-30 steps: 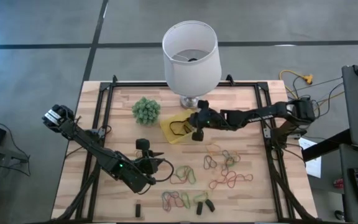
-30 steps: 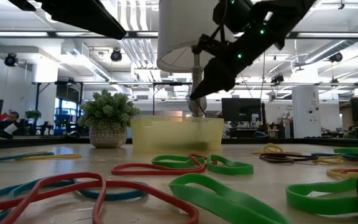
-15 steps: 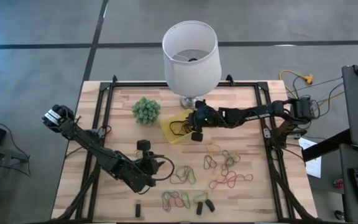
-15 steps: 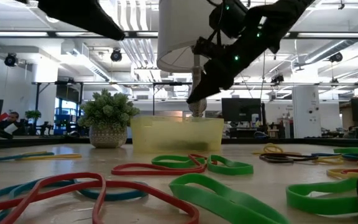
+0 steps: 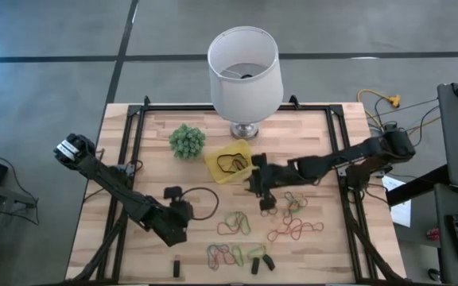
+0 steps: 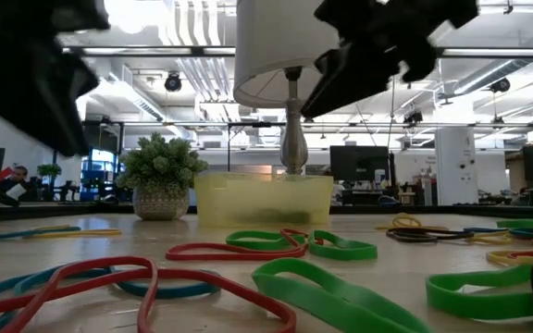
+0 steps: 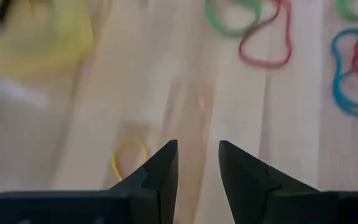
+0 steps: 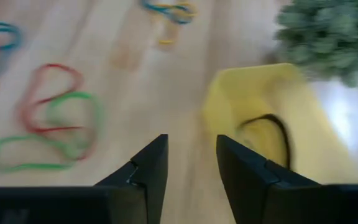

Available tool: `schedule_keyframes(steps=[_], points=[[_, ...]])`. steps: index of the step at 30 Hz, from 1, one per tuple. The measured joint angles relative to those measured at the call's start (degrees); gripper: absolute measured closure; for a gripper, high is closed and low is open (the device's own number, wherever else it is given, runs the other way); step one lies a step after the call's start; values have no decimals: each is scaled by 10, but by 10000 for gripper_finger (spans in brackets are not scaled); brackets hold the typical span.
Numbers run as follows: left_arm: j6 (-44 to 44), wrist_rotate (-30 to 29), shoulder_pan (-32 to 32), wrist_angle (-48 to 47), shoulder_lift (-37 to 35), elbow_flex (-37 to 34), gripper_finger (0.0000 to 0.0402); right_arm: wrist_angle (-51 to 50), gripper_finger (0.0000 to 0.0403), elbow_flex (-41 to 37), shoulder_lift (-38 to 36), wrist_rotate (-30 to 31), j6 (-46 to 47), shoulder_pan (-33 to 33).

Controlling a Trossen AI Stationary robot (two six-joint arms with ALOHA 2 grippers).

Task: Pick and place rubber bands into bin
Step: Put the top left blue rubber band into the yellow bin

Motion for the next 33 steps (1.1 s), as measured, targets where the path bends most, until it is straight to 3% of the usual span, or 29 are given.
schedule_keyframes(steps=[8, 13, 18, 33], points=[[-130, 59, -28, -37, 0, -37, 301, -20, 286, -6, -1, 4, 77, 85], [-204, 66, -49, -99, 0, -47, 301, -19, 289, -6, 1, 59, 100, 129], [-208, 66, -51, -101, 0, -51, 301, -17, 290, -7, 1, 106, 112, 155], [-185, 48, -50, -34, 0, -103, 301, -4, 296, -9, 1, 107, 138, 160]])
